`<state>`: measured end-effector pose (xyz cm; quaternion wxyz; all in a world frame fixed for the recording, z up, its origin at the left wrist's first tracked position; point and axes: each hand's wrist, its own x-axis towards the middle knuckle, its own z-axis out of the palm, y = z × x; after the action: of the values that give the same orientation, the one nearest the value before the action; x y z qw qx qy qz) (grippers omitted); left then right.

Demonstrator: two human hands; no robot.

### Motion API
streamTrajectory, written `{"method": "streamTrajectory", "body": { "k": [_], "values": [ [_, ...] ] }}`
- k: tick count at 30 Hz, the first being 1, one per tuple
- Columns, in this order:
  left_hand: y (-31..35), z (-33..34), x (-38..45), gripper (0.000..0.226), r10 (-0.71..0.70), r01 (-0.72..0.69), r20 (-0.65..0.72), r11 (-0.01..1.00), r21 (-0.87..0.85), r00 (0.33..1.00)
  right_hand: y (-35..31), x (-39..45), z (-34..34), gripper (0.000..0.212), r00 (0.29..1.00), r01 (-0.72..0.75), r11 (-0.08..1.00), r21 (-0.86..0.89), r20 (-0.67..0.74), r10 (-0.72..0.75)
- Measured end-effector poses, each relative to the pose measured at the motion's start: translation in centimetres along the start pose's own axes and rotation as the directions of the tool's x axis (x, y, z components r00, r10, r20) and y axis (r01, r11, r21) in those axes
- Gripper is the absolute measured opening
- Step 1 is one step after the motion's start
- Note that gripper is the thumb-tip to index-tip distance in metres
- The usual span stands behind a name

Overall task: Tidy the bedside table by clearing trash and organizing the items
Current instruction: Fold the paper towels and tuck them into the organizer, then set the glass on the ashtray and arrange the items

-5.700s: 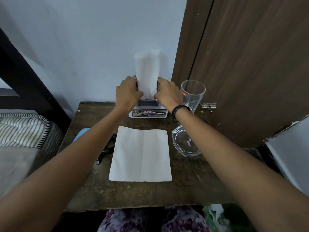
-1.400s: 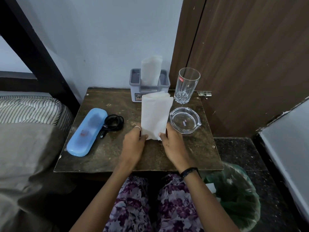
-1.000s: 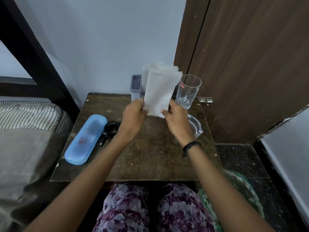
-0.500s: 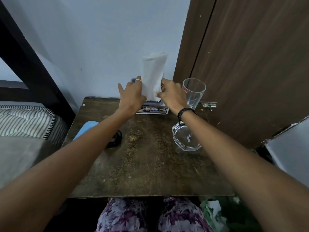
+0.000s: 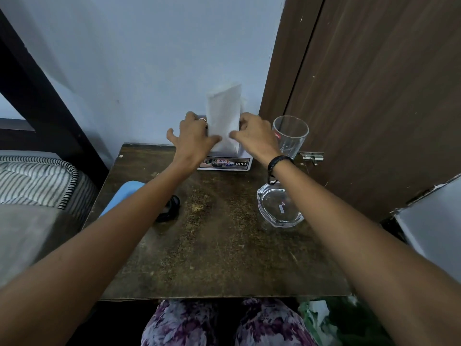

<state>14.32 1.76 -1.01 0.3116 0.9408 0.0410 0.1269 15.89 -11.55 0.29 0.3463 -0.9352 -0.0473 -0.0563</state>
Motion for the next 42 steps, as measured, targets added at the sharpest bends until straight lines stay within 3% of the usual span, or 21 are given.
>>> {"method": "streamTrajectory", "body": {
  "k": [2,6,8,10,13,15,19,24,26,28,30,32,36,39,42],
  "values": [
    [0.1,-0.3,0.6,0.029,-0.038,0.037,0.041,0.999,0.024,0.998,0.1,0.2,0.1,0.015,0.997,-0.041,0.997,0.068,-0.065,0.046],
    [0.8,0.1,1.3,0.037,-0.043,-0.004,0.171,0.964,0.265,0.984,0.3,-0.2,0.8,0.014,0.998,-0.001,0.986,-0.165,-0.06,-0.009],
    [0.7,0.1,1.5,0.045,-0.057,-0.014,0.223,0.953,0.304,0.973,0.4,-0.5,0.9,0.015,0.998,0.005,0.978,-0.209,-0.061,-0.019],
    [0.2,-0.4,2.1,0.05,-0.042,-0.029,0.311,0.975,0.221,0.95,0.7,-0.6,0.9,0.013,0.996,-0.017,0.992,-0.128,-0.091,0.005],
    [-0.6,-1.7,2.7,0.036,0.041,-0.003,0.401,0.995,-0.095,0.915,0.9,-0.6,1.0,0.013,0.99,-0.043,0.999,0.018,-0.133,0.045],
    [-0.8,-1.9,2.7,0.026,0.007,0.032,0.345,0.994,-0.107,0.938,0.9,-0.6,1.1,0.014,0.99,-0.035,0.999,-0.019,-0.136,0.032],
    [0.2,-0.9,1.5,0.015,-0.012,-0.007,0.11,0.984,0.176,0.994,0.8,-0.8,1.2,0.013,0.995,0.027,0.975,-0.221,-0.084,-0.046],
    [0.2,-1.5,1.4,0.011,-0.06,0.045,0.162,0.994,0.097,0.985,0.9,-0.8,1.1,0.019,0.991,-0.035,0.998,-0.046,-0.127,0.029],
    [0.3,-1.0,1.0,0.012,-0.027,0.011,0.119,0.991,0.131,0.992,0.8,-0.8,1.2,0.017,0.99,-0.026,0.996,-0.089,-0.142,0.014],
    [0.5,-0.2,0.2,0.022,0.006,-0.018,0.064,0.982,0.185,0.998,0.7,-1.0,1.4,0.019,0.991,0.007,0.979,-0.205,-0.129,-0.034],
    [0.5,0.5,-0.5,0.036,-0.019,0.013,0.059,0.994,0.106,0.998,0.8,-1.1,1.6,0.025,0.992,0.022,0.973,-0.228,-0.118,-0.05],
    [0.6,0.9,-1.7,0.046,-0.01,0.01,0.015,1.0,-0.019,1.0,0.7,-1.4,1.6,0.033,0.992,0.009,0.986,-0.165,-0.125,-0.03],
    [1.2,1.8,-5.9,0.052,0.152,-0.145,-0.279,0.988,0.046,0.948,0.4,-3.8,1.2,0.029,0.976,0.041,0.999,-0.005,-0.213,-0.041],
    [2.7,2.6,-9.6,0.033,0.277,-0.304,-0.182,0.941,-0.146,0.943,0.8,-7.0,0.9,0.02,0.957,0.108,0.993,0.041,-0.275,-0.092],
    [3.8,3.6,-10.3,0.029,0.295,-0.278,-0.015,0.881,-0.384,0.955,2.7,-9.5,0.1,0.02,0.93,0.061,0.997,0.05,-0.366,-0.039]
  ]
}}
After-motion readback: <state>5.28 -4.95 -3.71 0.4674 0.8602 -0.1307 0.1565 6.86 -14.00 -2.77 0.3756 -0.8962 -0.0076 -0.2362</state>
